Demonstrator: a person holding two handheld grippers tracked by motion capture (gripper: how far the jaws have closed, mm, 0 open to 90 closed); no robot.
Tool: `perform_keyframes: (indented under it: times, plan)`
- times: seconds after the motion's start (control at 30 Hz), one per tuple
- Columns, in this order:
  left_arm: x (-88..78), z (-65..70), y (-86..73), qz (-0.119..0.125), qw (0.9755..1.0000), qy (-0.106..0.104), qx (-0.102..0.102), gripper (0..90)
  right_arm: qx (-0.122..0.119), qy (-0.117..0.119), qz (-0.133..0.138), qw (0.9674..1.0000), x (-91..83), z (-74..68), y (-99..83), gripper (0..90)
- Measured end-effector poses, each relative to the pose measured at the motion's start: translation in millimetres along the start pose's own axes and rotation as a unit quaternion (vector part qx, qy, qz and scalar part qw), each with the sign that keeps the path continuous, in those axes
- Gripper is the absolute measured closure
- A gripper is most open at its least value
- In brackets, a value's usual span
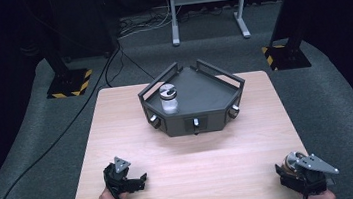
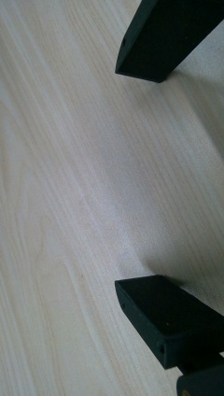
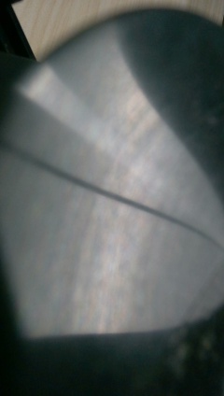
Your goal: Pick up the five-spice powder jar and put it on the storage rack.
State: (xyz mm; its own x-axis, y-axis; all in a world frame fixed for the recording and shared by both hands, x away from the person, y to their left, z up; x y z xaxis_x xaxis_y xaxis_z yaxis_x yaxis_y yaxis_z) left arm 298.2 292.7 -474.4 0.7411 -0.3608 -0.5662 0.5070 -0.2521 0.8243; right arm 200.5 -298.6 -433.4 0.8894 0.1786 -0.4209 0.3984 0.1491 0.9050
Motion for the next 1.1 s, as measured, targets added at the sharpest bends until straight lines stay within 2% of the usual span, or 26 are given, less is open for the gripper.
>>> perform_keyframes:
  times: [1.1]
  plan:
    - [-0.1, 0.0, -0.2, 0.0, 1.0, -0.001, 0.0, 0.7, -0.039, 0.034, 0.03, 0.9982, 24.6, -15.5, 49.2, 30.3]
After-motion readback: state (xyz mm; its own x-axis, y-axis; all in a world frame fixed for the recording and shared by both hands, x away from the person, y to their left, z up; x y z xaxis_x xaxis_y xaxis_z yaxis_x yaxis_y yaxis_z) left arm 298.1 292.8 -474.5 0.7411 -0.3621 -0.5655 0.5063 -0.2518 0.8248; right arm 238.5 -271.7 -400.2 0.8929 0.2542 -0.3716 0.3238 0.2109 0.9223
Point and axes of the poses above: each handheld gripper's, and its own axes: x roughly forward along the jaws, y roughly out of its top, z roughly to its right, the point moved 5 cm from there along x, roughly forward along the jaws, and after that the axes turned 9 degrees about z, right-handed, at the moved point
